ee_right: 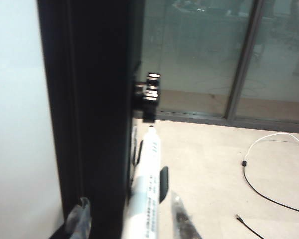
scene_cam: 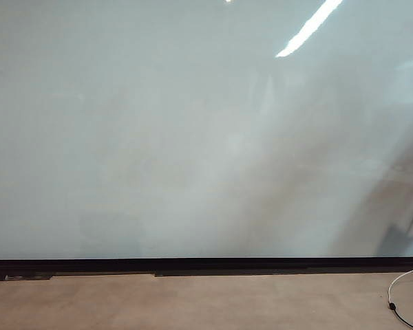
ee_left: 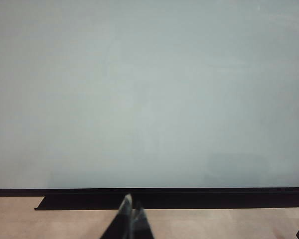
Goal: Pick up the pen on the shelf to the right of the whiteboard and draw a check mark.
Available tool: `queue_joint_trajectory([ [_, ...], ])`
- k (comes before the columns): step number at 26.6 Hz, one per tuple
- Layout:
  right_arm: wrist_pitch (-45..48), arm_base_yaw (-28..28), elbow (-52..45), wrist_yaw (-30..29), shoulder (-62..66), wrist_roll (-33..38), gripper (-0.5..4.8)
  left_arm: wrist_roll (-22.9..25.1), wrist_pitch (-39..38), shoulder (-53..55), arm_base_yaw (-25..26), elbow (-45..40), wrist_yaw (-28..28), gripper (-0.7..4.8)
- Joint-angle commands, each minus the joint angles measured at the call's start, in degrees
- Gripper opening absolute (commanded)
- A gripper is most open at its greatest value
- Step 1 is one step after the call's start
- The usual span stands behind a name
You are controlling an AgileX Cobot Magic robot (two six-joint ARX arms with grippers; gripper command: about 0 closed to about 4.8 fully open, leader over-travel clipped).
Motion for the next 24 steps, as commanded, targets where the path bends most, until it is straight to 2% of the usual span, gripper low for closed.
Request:
queue_joint_trajectory([
  [1, 2.29, -0.07, 0.2, 0.48, -0.11, 1.03, 2.11, 0.26, 0.72, 0.02, 0.0, 0.17, 0.02, -0.04],
  [16, 2.36, -0.04, 0.17, 0.57, -0.11, 1.4, 1.96, 0.26, 0.72, 0.02, -0.02, 0.17, 0.02, -0.04],
  [18, 2.01, -0.04, 0.17, 0.57, -0.09, 1.38, 1.53, 0.26, 0.72, 0.02, -0.02, 0.17, 0.02, -0.04],
  [24, 1.81, -0.04, 0.17, 0.57, -0.09, 1.36, 1.44, 0.26, 0.72, 0.02, -0.02, 0.17, 0.02, -0.04],
])
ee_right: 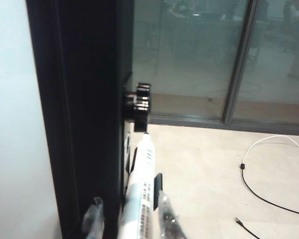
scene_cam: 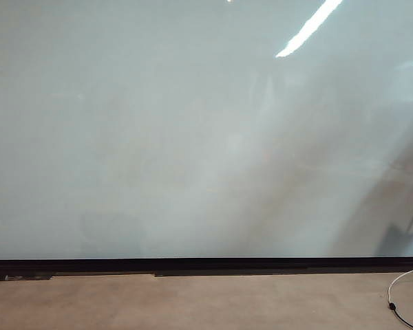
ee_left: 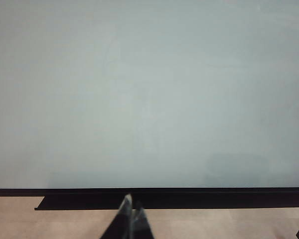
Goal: Pick up the pen on the shelf to the right of the whiteboard and draw a check mark.
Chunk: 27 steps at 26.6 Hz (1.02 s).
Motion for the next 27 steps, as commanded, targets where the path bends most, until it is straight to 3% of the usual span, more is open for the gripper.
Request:
queue_joint_trajectory([
  [1, 0.72, -0.02, 0.17, 0.09, -0.09, 0.22, 1.44, 0.24, 0.72, 0.02, -0.02, 0.15, 0.02, -0.05],
  [4, 0.7, -0.02, 0.17, 0.11, -0.09, 0.22, 1.34, 0.24, 0.72, 0.02, -0.02, 0.17, 0.02, -0.04],
  [6, 0.7, -0.02, 0.17, 0.11, -0.09, 0.2, 0.83, 0.24, 0.72, 0.02, -0.02, 0.15, 0.02, -0.05],
  [10, 0.55, -0.02, 0.17, 0.11, -0.09, 0.17, 0.83, 0.24, 0.72, 0.02, -0.02, 0.17, 0.02, -0.04],
  [13, 0.48, -0.02, 0.17, 0.07, -0.09, 0.04, 0.1, 0.24, 0.72, 0.02, 0.0, 0.15, 0.02, -0.04],
  [15, 0.63, -0.04, 0.15, 0.07, -0.11, 0.02, -0.02, 0.24, 0.72, 0.02, -0.02, 0.17, 0.02, -0.04],
  [27, 4.13, -1.11, 0.11, 2.47, -0.26, 0.52, -0.06, 0.24, 0.72, 0.02, 0.0, 0.17, 0.02, -0.04],
])
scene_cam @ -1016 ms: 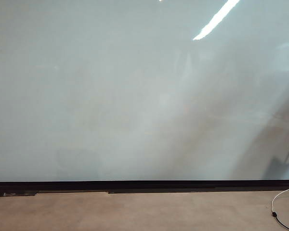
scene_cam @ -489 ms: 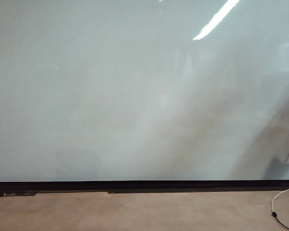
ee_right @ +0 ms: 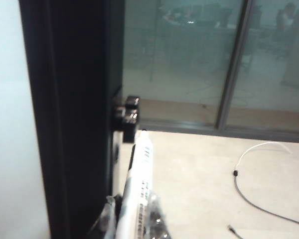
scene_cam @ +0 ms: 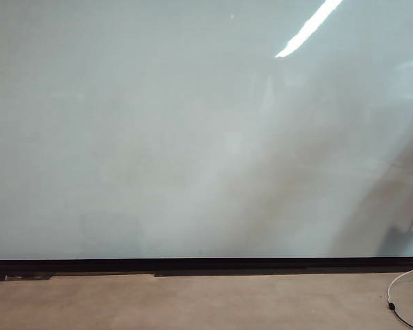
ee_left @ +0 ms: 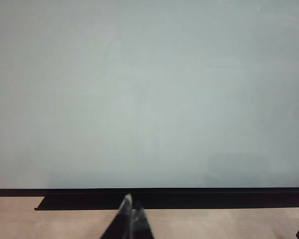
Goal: Pick up the pen on the shelf to the right of the whiteboard and draw a check mark.
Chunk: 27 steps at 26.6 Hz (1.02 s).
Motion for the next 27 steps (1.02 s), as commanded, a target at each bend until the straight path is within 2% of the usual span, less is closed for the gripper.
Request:
queue_joint_trajectory([
  [1, 1.99, -0.9, 0.11, 2.29, -0.48, 0.52, -0.06, 0.24, 0.7, 0.02, 0.0, 0.17, 0.0, -0.04],
  [7, 2.21, -0.59, -3.78, 13.51, -4.44, 0.09, -0.06, 0.24, 0.72, 0.02, -0.02, 0.17, 0.02, -0.04],
  [11, 2.21, 3.37, -10.03, 26.88, -12.24, 0.35, -0.06, 0.24, 0.72, 0.02, -0.02, 0.17, 0.0, -0.04],
  [17, 0.2, 9.9, -17.11, 38.4, -23.19, 2.62, -0.06, 0.24, 0.72, 0.02, -0.02, 0.17, 0.0, -0.04],
  [20, -2.05, 13.64, -19.78, 41.4, -27.89, 2.95, -0.06, 0.24, 0.74, 0.02, -0.02, 0.17, 0.02, -0.05],
  [22, -3.89, 15.78, -21.09, 41.79, -30.49, 3.39, -0.06, 0.24, 0.74, 0.02, -0.02, 0.17, 0.02, -0.05],
  [24, -6.47, 20.76, -23.08, 41.81, -34.42, 4.79, -0.06, 0.24, 0.72, 0.02, -0.02, 0.17, 0.02, -0.05],
  [27, -6.62, 25.2, -23.76, 41.75, -35.36, 4.79, -0.06, 0.24, 0.72, 0.02, -0.02, 0.17, 0.02, -0.05],
])
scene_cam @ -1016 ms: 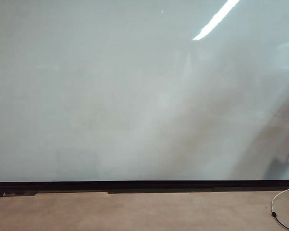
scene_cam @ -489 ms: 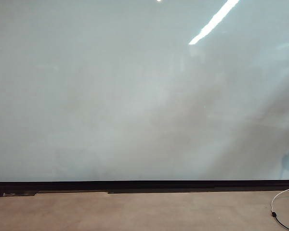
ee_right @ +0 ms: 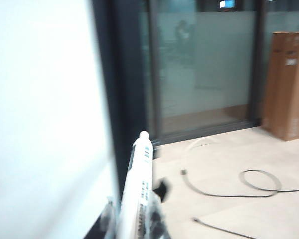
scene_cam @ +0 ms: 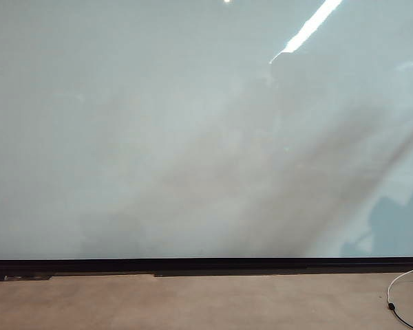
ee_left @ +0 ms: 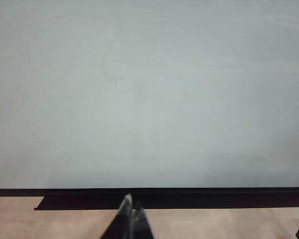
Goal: Pick up the pen on the shelf to the right of the whiteboard and draw a check mark.
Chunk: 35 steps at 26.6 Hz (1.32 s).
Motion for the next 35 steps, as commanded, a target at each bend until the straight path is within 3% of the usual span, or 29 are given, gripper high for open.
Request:
queue_joint_trajectory([
  [1, 0.15, 4.24, -0.31, -0.26, -0.61, 0.46, -0.06, 0.24, 0.72, 0.02, -0.02, 0.17, 0.0, -0.05],
  [8, -1.88, 14.38, -0.28, -6.12, -0.61, 4.24, -0.06, 0.24, 0.72, 0.02, -0.02, 0.17, 0.02, -0.04],
  [23, -1.2, 26.53, 1.14, -19.58, 0.17, 12.92, -0.06, 0.24, 0.72, 0.02, 0.0, 0.15, 0.02, -0.04],
  [35, -0.66, 27.93, 10.56, -27.76, 11.91, 16.96, -0.06, 0.24, 0.72, 0.02, 0.0, 0.17, 0.0, -0.04],
])
